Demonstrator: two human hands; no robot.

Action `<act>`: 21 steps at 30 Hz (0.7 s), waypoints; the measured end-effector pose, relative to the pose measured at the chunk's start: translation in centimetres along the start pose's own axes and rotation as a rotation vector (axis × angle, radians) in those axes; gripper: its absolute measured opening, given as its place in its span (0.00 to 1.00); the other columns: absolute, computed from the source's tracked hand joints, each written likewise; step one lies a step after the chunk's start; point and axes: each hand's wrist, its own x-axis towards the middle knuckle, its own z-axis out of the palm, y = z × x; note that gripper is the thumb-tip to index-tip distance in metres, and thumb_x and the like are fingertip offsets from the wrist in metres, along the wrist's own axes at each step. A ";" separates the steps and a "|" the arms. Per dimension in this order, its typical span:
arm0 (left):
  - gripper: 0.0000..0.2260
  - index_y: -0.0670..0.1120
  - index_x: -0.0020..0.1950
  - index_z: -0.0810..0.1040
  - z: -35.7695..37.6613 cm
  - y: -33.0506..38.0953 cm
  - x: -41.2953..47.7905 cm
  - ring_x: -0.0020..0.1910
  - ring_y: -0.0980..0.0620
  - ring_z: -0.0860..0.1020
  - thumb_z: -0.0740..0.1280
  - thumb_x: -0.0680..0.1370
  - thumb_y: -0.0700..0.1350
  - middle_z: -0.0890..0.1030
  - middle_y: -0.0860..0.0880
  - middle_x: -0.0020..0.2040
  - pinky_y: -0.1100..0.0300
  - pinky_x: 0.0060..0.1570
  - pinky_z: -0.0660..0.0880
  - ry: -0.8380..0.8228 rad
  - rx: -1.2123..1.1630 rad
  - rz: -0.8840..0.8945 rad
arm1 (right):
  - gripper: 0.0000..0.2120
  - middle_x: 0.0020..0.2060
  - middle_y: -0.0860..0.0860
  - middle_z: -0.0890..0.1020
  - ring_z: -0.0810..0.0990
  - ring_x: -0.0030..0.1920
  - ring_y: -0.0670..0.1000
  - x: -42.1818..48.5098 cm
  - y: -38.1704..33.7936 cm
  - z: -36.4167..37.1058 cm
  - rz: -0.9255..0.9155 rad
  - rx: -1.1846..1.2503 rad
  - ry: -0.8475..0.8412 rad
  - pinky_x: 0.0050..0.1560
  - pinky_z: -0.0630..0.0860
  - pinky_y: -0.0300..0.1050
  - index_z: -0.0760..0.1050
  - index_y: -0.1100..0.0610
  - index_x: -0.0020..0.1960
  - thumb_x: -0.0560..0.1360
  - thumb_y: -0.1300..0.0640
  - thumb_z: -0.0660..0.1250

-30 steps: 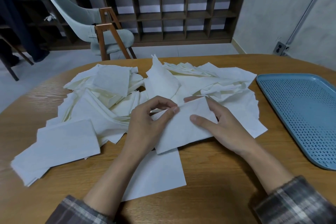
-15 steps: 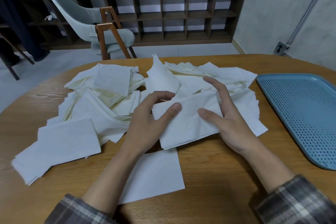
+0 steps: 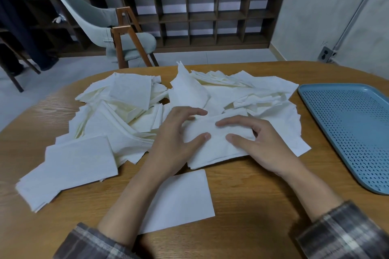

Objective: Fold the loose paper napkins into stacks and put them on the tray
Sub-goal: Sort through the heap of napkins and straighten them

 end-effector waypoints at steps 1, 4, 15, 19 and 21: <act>0.20 0.61 0.64 0.80 0.1 -0.1 0.0 0.69 0.62 0.72 0.79 0.75 0.49 0.73 0.60 0.67 0.70 0.60 0.69 -0.010 0.076 0.052 | 0.16 0.59 0.35 0.85 0.77 0.65 0.34 0.1 0.3 0.0 0.015 -0.037 0.034 0.65 0.67 0.27 0.86 0.46 0.58 0.80 0.66 0.70; 0.16 0.58 0.58 0.82 0.0 0.0 -0.2 0.57 0.58 0.77 0.81 0.73 0.49 0.76 0.59 0.57 0.69 0.52 0.70 -0.166 0.142 0.135 | 0.18 0.59 0.33 0.84 0.76 0.66 0.34 0.4 1.2 -0.1 0.041 -0.100 0.128 0.68 0.67 0.30 0.86 0.43 0.57 0.80 0.65 0.70; 0.14 0.53 0.48 0.90 -1.7 -0.2 -0.1 0.38 0.57 0.80 0.86 0.65 0.47 0.84 0.57 0.43 0.66 0.41 0.73 -0.608 0.015 -0.097 | 0.17 0.59 0.36 0.84 0.77 0.66 0.36 0.6 1.8 -0.2 0.058 -0.082 0.190 0.68 0.68 0.31 0.86 0.44 0.57 0.79 0.65 0.69; 0.07 0.52 0.43 0.89 -1.3 -0.3 -0.3 0.39 0.58 0.80 0.84 0.69 0.46 0.86 0.55 0.41 0.62 0.42 0.75 -0.580 0.001 -0.103 | 0.17 0.60 0.37 0.84 0.77 0.67 0.37 0.7 1.9 -0.2 0.058 -0.070 0.171 0.70 0.69 0.36 0.86 0.45 0.57 0.79 0.66 0.69; 0.04 0.53 0.43 0.88 -0.9 0.0 -0.5 0.40 0.56 0.80 0.82 0.73 0.46 0.85 0.56 0.42 0.59 0.44 0.78 -0.558 0.026 -0.059 | 0.17 0.60 0.36 0.84 0.77 0.67 0.36 0.7 1.9 -0.3 0.067 -0.060 0.168 0.71 0.69 0.37 0.86 0.45 0.57 0.79 0.66 0.69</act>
